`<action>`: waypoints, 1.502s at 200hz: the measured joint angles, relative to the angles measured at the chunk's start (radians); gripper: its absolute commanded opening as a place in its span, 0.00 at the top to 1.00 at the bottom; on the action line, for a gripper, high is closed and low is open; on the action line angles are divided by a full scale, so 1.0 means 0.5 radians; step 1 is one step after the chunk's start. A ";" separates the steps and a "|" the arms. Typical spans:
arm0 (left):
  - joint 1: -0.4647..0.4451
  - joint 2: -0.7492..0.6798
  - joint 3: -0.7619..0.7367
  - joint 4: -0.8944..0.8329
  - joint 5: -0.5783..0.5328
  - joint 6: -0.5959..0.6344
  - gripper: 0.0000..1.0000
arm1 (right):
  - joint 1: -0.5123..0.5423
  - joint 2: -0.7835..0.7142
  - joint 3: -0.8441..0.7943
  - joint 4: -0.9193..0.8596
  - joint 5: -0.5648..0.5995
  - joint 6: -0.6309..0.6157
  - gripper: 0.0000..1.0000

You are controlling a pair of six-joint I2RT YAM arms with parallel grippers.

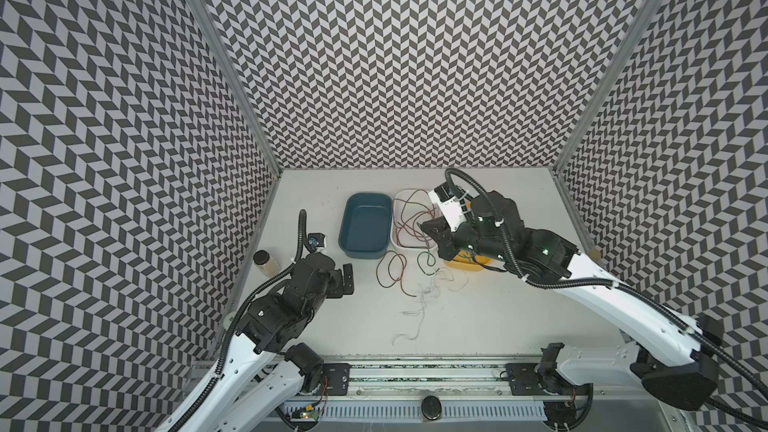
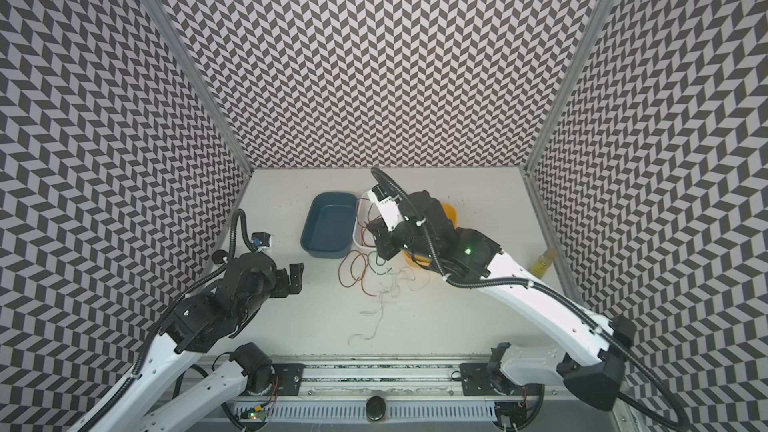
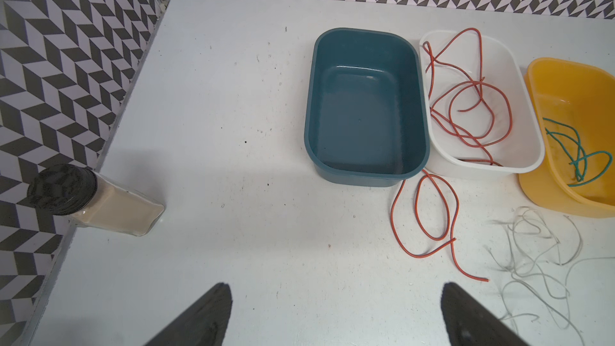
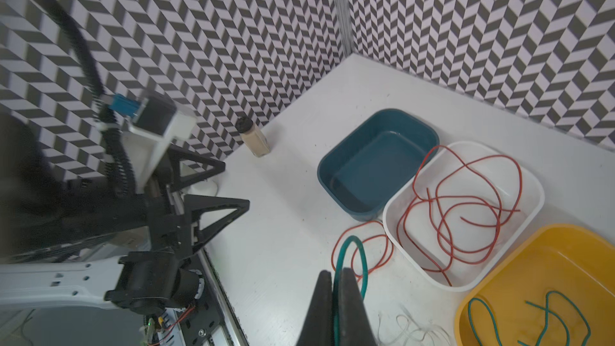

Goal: Untangle the cables
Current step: 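Lift the green wire with the right gripper and carry it over the yellow tub, then lower the green wire into the yellow tub and open the right gripper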

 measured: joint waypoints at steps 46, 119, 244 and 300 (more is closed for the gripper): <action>0.000 0.004 0.000 0.000 0.011 0.001 0.00 | -0.035 -0.108 -0.063 0.163 -0.056 0.101 1.00; 0.000 0.011 -0.003 0.006 0.030 0.005 0.00 | -0.307 -0.216 -0.109 0.166 0.103 0.272 1.00; 0.000 0.011 -0.005 0.014 0.045 0.006 0.00 | -1.021 0.256 -0.358 0.131 0.148 0.508 1.00; 0.000 0.011 -0.006 0.014 0.047 0.007 0.00 | -1.066 0.566 -0.298 0.143 0.150 0.546 0.98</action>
